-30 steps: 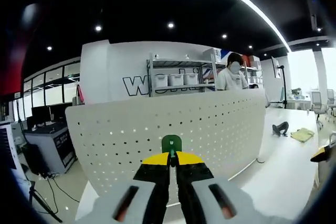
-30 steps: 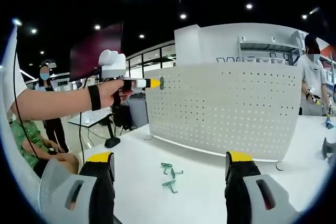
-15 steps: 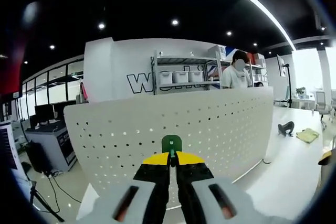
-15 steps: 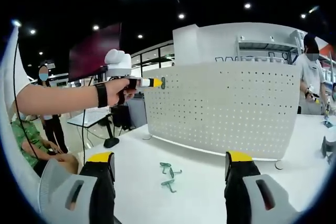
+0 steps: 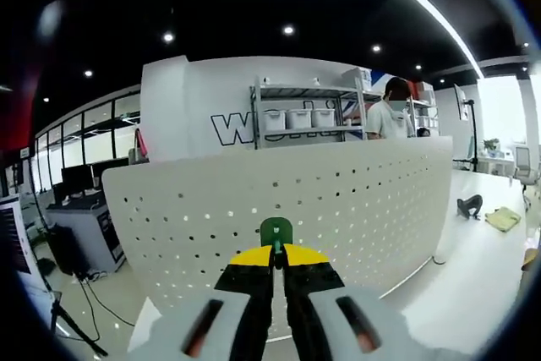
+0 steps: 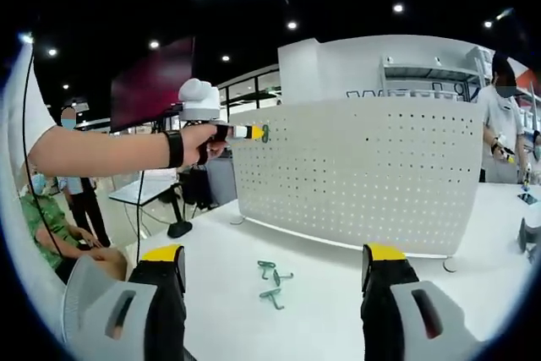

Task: Insert the hook assembly into the mounting plate slot until the hook locks in place.

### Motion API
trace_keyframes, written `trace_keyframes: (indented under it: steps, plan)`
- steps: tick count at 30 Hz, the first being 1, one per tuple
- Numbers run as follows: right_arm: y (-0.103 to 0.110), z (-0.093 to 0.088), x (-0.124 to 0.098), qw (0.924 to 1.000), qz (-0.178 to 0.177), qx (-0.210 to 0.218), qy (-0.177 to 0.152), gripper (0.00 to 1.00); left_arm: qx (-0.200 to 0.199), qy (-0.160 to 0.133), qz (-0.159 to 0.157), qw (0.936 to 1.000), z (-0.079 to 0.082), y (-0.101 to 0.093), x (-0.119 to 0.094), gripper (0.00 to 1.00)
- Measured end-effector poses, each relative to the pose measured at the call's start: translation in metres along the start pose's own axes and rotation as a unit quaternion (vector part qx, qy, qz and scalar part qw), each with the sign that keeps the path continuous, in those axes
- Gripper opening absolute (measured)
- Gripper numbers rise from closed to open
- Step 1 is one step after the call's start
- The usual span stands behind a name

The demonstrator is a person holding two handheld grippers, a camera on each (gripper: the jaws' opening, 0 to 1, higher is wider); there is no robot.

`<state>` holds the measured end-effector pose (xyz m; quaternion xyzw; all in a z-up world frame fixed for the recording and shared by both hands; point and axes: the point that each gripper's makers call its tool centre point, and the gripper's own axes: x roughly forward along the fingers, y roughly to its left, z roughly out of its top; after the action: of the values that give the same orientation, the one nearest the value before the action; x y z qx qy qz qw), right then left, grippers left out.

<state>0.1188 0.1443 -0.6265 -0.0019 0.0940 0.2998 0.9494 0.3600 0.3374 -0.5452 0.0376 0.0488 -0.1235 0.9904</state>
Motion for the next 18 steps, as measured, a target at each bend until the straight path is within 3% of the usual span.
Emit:
trace_keyframes:
  steps: [18]
  plan:
    - [0.000,-0.005,-0.004,1.0000,-0.004,0.005,0.004,0.88,0.002,-0.002,0.019,0.9998,0.009,0.012,0.016,0.03]
